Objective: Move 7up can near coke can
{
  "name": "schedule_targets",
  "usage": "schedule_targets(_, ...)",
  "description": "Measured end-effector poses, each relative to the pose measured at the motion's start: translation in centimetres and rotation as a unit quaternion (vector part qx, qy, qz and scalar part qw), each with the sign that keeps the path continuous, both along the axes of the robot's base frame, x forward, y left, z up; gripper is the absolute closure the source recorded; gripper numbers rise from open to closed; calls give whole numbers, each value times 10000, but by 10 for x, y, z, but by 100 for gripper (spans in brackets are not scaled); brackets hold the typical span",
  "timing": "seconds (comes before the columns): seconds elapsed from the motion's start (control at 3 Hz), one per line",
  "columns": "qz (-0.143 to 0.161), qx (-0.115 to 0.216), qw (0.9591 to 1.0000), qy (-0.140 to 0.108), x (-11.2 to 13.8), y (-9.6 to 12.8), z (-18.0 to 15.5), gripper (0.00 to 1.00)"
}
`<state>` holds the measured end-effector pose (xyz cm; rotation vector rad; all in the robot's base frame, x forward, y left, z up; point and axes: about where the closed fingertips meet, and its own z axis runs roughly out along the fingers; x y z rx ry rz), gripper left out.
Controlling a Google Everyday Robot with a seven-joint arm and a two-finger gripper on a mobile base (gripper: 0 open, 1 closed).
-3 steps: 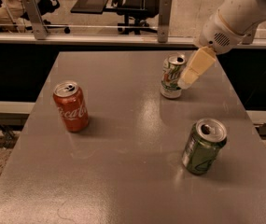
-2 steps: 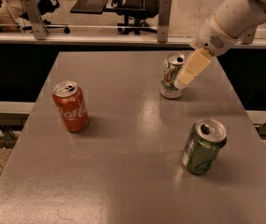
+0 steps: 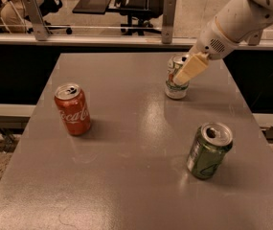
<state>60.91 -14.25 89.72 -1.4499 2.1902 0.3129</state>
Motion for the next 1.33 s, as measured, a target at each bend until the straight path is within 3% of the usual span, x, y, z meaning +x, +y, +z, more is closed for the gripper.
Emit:
schedule_targets(0.33,48,126,9999,-9,-3,5,2,62)
schedule_targets(0.67,376,290,9989,-42,-18,24,16,85)
schedule_targets(1.0,866,424,9953,-82,-37,58,31,100)
schedule_targets(1.33,1307,423,9905,-109,-54,96,34,100)
